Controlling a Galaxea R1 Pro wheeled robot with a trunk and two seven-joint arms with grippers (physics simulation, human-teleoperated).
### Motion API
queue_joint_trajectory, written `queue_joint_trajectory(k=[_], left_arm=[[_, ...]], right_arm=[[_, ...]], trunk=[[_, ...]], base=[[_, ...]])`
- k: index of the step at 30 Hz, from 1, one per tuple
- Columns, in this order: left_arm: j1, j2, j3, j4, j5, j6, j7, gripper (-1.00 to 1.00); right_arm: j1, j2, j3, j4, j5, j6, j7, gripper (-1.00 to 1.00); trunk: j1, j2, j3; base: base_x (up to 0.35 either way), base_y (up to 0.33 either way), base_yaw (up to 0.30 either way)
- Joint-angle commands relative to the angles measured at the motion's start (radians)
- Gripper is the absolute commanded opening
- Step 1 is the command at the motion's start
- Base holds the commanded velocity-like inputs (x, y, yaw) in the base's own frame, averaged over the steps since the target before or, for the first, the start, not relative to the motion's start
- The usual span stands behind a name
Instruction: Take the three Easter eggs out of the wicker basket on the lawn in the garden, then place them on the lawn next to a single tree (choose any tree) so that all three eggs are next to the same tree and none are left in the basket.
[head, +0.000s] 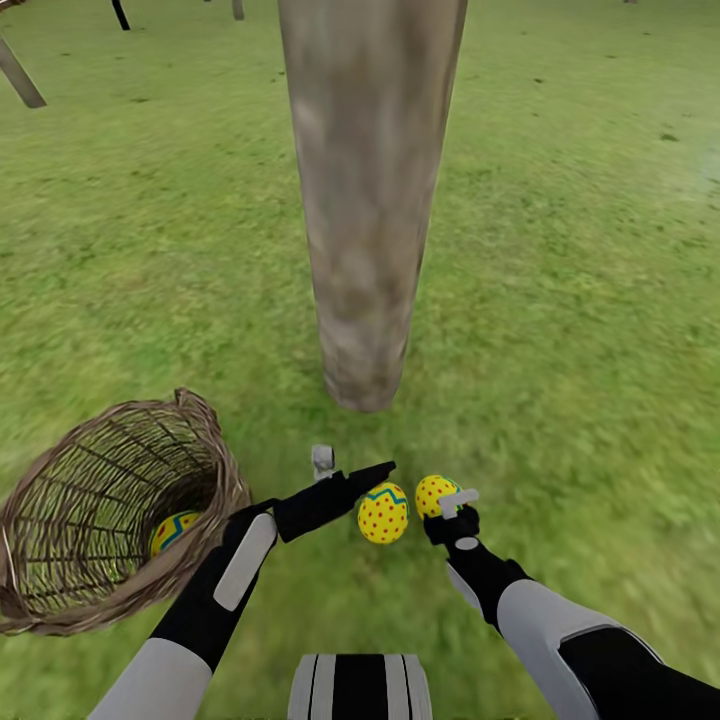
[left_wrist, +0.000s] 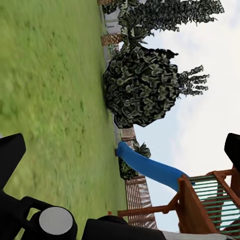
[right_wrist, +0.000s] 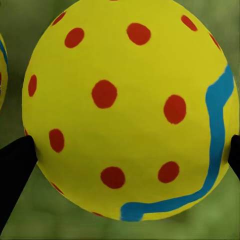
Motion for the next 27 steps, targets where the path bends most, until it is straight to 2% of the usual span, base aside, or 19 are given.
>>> queue_joint_trajectory(k=[1,9,22,23,27], left_arm=[[0.000,0.000,0.000,0.000,0.007,0.007,0.000,1.00],[0.000,0.000,-0.001,0.000,0.007,0.007,0.000,1.00],[0.000,0.000,0.000,0.003,0.007,0.007,0.000,1.00],[0.000,0.000,-0.001,0.005,0.007,0.007,0.000,1.00],[0.000,0.000,0.000,0.007,0.007,0.007,0.000,1.00]], right_arm=[[0.000,0.000,-0.005,0.003,0.004,0.000,-0.005,-1.00],[0.000,0.000,-0.005,0.003,0.004,-0.001,-0.005,-1.00],[-0.001,0.000,-0.005,-0.004,0.004,-0.001,0.004,-1.00],[-0.001,-0.001,-0.005,-0.005,0.004,-0.002,0.004,1.00],[-0.001,-0.001,-0.005,-0.005,0.004,-0.002,0.004,1.00]], trunk=[[0.000,0.000,-0.006],[0.004,-0.002,-0.050],[0.004,-0.002,-0.051],[0.004,-0.002,-0.051],[0.004,-0.002,-0.051]], base=[[0.000,0.000,0.000],[0.000,0.000,0.000],[0.000,0.000,0.000],[0.000,0.000,0.000],[0.000,0.000,0.000]])
